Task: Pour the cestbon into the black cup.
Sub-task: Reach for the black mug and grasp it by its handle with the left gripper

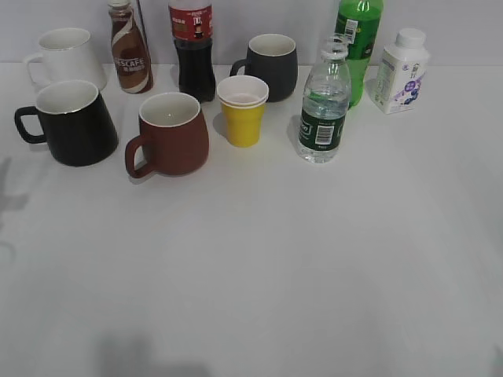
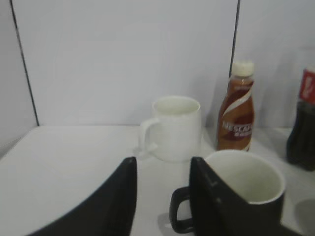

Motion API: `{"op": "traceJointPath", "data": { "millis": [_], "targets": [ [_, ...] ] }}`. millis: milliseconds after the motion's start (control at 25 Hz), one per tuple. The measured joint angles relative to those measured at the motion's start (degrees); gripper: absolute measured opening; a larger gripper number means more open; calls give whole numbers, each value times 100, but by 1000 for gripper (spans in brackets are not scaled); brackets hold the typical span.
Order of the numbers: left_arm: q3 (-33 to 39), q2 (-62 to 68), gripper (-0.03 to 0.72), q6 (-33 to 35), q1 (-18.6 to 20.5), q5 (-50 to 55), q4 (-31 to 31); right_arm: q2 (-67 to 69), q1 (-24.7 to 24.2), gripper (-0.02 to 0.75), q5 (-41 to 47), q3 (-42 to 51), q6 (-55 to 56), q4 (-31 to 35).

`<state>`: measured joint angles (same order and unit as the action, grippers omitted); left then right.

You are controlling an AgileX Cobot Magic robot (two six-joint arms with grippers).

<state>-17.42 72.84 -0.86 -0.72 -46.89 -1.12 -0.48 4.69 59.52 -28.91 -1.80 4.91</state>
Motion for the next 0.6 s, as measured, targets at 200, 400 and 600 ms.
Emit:
{"op": "traceJointPath", "data": {
  "millis": [200,400,600],
  "targets": [
    [-5,1931,330,-127,0,-1404,493,0,0,519,0,0,6,150],
    [-286,2954,333,-133,0,-2065,609,0,0,519,-2,0,16,372],
    [-796,3411,333,-133,0,-2182,585,0,0,519,-2,0,27,389]
  ]
}}
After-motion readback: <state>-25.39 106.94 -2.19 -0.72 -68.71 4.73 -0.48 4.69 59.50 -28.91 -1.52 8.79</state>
